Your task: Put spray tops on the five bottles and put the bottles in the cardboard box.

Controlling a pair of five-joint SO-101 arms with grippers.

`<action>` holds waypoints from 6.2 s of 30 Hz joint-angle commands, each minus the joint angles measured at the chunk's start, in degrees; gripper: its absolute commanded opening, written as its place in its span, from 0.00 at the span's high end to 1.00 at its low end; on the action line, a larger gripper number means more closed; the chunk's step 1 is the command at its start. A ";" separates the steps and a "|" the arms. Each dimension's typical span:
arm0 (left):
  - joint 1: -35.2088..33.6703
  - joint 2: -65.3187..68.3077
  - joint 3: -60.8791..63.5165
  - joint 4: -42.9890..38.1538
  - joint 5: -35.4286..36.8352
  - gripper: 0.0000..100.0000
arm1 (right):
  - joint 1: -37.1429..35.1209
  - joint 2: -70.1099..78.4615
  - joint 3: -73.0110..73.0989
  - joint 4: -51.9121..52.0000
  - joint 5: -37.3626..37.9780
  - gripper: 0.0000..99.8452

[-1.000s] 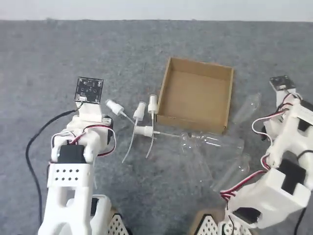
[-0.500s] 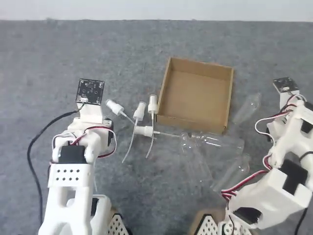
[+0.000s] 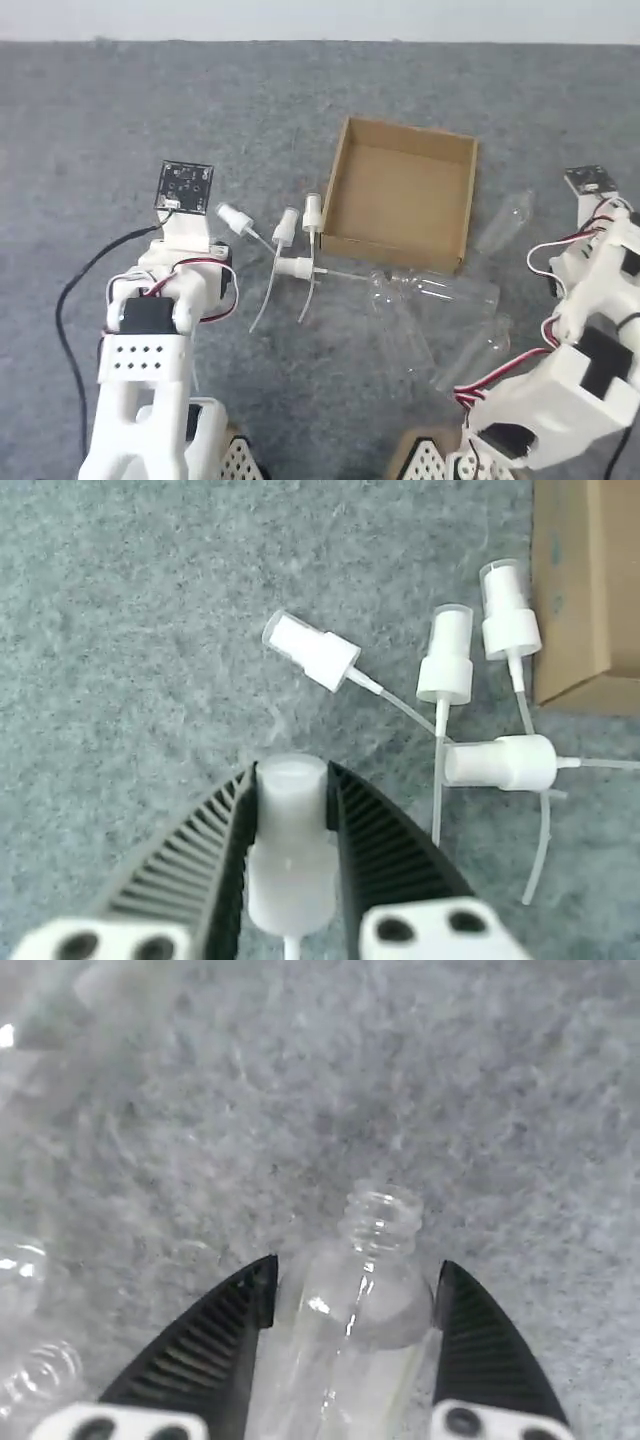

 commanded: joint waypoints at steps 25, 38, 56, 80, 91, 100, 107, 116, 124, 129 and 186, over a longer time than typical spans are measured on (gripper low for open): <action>-0.26 0.09 -0.57 -2.02 -0.53 0.99 | 0.66 -1.45 0.35 0.57 -0.88 0.96; -0.26 0.00 -17.19 4.75 -0.53 0.99 | -21.85 -29.41 -6.77 9.71 -18.90 1.00; 0.26 0.09 -60.62 25.49 5.27 0.99 | -73.36 -44.88 13.71 -13.32 -35.08 0.99; 4.48 0.09 -61.05 16.88 7.91 0.99 | -83.56 -55.96 33.58 -27.03 -31.30 0.99; 5.01 0.18 -58.77 19.96 11.69 0.99 | -84.09 -64.57 42.55 -34.68 -31.74 0.99; 10.90 0.62 -51.47 4.04 16.09 0.99 | -84.18 -67.30 46.59 -38.73 -31.74 0.99; 11.43 0.62 -47.52 -3.96 16.09 0.99 | -84.18 -67.12 46.68 -38.64 -31.74 0.99; 11.60 0.09 -39.52 -3.43 16.53 0.99 | -83.82 -67.38 46.68 -38.90 -31.74 0.99; 17.14 0.09 -37.23 6.15 16.44 0.99 | -82.51 -67.47 46.77 -41.19 -38.59 0.99; 17.32 0.09 -36.53 10.73 16.09 0.99 | -78.20 -67.47 48.79 -47.43 -44.04 0.99; 13.01 0.00 -32.22 8.97 12.66 0.87 | -77.85 -67.03 52.31 -52.35 -43.96 0.99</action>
